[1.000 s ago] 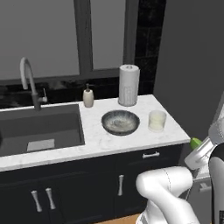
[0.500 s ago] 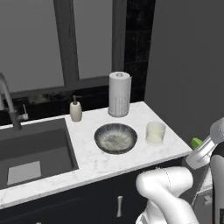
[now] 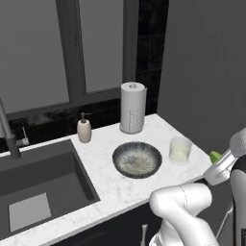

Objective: Grab a lemon wedge from the fridge and one ice cube from the ice bowl, and put them in the glass of lemonade.

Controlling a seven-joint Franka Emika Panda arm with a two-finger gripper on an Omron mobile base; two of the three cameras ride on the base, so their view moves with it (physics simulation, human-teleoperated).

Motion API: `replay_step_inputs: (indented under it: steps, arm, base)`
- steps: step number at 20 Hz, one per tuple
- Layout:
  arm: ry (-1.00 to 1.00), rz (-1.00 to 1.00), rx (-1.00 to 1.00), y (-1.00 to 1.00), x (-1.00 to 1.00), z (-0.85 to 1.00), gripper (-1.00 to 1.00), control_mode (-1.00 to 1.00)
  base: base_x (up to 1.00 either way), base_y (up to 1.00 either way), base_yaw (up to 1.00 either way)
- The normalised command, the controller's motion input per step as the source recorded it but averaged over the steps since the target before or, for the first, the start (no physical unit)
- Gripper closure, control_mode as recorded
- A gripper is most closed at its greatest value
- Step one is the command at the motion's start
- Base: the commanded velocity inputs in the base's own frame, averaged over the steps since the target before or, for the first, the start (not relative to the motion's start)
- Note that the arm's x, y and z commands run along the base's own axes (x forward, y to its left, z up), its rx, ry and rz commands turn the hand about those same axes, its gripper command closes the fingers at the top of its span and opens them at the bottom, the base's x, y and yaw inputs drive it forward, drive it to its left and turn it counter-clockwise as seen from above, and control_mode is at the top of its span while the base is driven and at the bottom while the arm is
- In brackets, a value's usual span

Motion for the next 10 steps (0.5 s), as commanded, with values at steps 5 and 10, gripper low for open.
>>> replay_step_inputs:
  steps: [5,10]
  arm:
    - [0.27,-0.18,-0.11,0.17,0.62,0.07,1.0,-1.0]
    - [0.29,-0.13,-0.1,0.0,0.67,0.0,1.0,-1.0]
  base:
    - [0.0,0.0,0.0]
    - [0.0,0.0,0.0]
